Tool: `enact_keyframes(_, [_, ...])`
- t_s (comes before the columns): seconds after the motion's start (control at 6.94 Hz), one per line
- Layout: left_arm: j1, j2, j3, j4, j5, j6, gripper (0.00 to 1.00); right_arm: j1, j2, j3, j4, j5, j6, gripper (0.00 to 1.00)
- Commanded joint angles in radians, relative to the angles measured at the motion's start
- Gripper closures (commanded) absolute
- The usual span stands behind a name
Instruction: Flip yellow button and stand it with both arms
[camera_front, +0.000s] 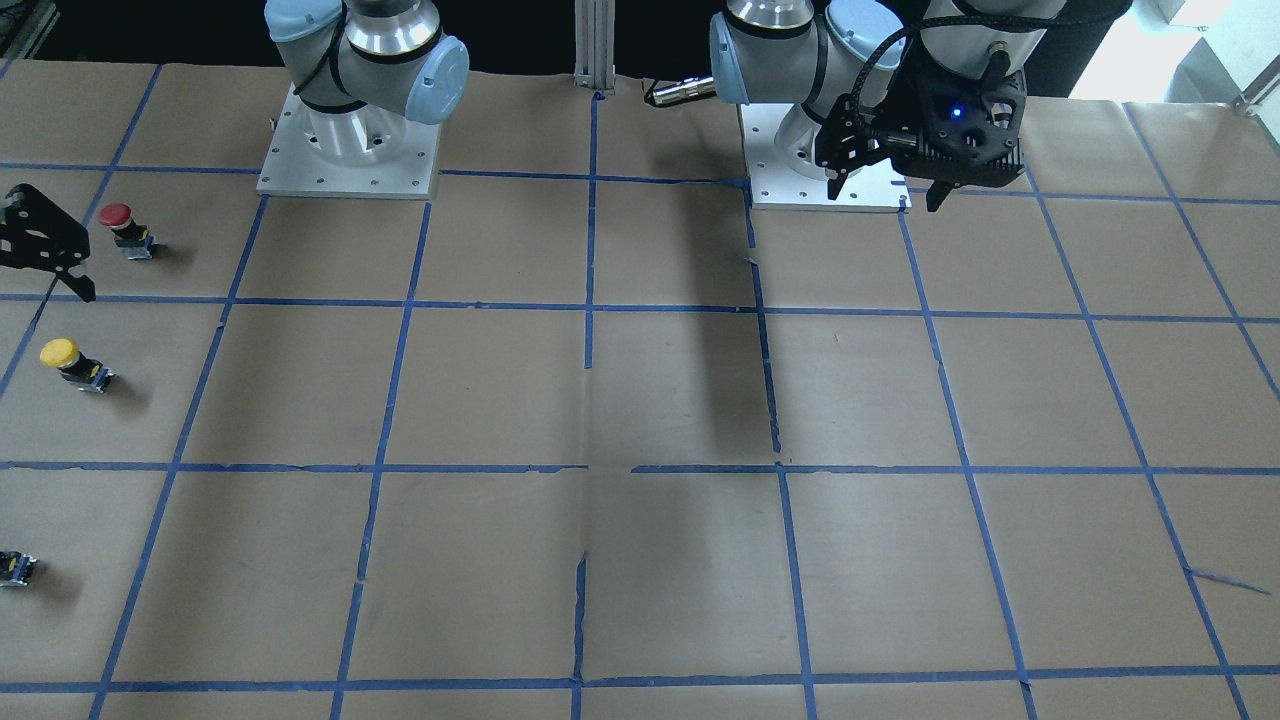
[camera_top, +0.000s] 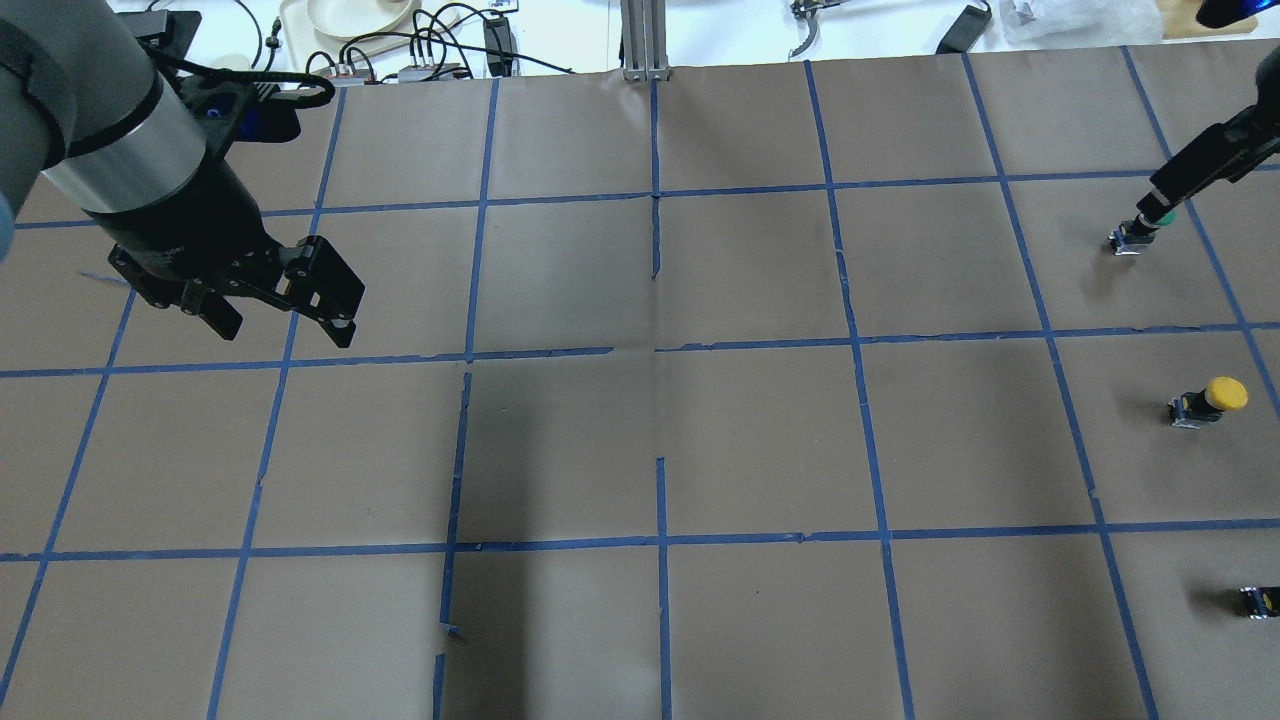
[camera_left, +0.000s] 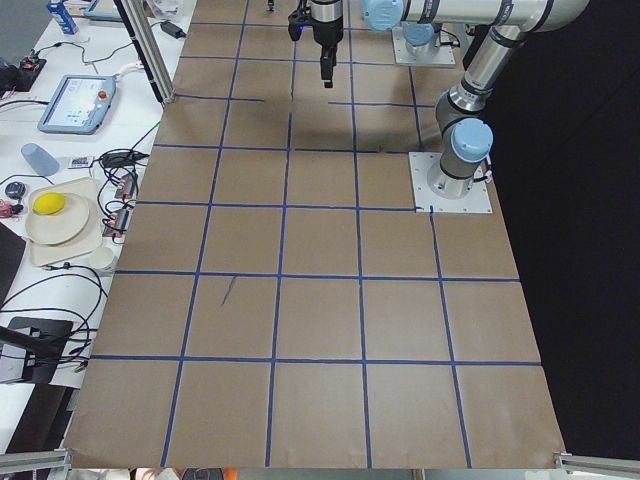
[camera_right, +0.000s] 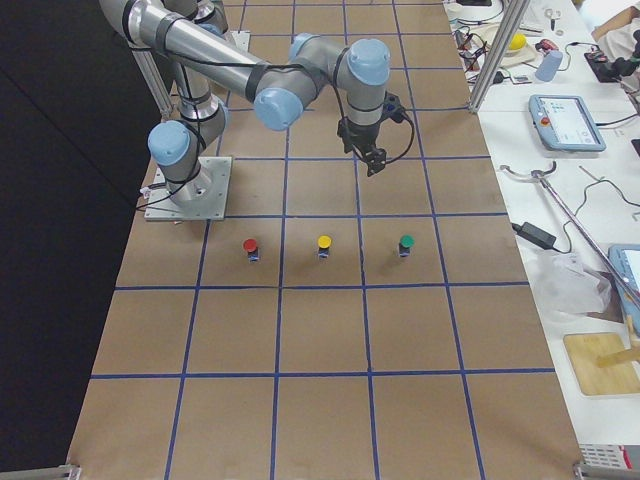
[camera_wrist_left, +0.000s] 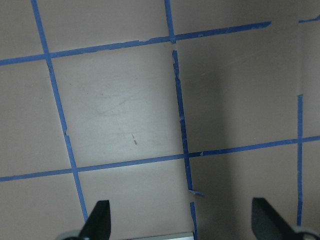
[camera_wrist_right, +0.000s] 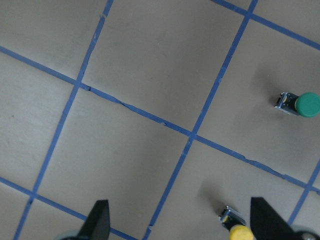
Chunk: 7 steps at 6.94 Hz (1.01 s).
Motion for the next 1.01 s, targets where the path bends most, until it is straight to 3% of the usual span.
enact_keyframes(0.0, [0.000,0.001,-0.002,0.000,0.002,0.001,0.00,0.117,-0.041,-0.014,0.052,-0.001,0.287,0.00])
enact_keyframes(0.58, [0.000,0.000,-0.002,0.000,0.002,0.000,0.00,0.388,-0.050,-0.027,0.067,0.000,0.755,0.00])
enact_keyframes(0.86, [0.000,0.001,-0.002,0.001,0.002,0.001,0.00,0.428,-0.029,-0.066,0.060,-0.001,0.810,0.00])
